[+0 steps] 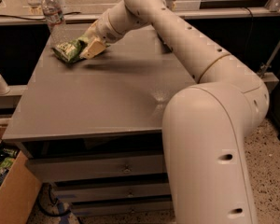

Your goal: Move green jalapeno chip bag near water bottle

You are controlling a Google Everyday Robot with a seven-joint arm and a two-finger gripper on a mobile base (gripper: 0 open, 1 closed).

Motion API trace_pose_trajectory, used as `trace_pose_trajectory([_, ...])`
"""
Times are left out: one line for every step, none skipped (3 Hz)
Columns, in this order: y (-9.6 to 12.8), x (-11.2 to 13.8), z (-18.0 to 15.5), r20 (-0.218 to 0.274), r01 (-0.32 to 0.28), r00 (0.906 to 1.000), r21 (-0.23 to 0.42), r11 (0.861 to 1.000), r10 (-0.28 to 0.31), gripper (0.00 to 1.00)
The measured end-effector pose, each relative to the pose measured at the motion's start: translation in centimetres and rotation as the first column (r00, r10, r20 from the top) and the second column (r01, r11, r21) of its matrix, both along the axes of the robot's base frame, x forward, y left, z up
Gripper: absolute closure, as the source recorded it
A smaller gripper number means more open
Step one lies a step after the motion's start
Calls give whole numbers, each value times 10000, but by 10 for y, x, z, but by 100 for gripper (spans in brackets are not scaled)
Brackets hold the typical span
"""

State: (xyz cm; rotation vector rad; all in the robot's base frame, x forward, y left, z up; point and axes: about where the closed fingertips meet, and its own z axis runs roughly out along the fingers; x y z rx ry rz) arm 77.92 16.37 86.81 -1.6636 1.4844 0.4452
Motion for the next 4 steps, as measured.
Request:
trace_pose_trajectory([-4,-12,8,16,-178,9998,-90,9998,178,0])
trace_pose_trajectory([-28,-37,31,-1,-85,10000,72,9999,85,0])
trace_pose_trajectory([-62,-74,57,-75,345,9994,512,9981,-341,0])
trace_pose_trajectory([-77,-83,38,-381,462,9983,257,9986,-452,0])
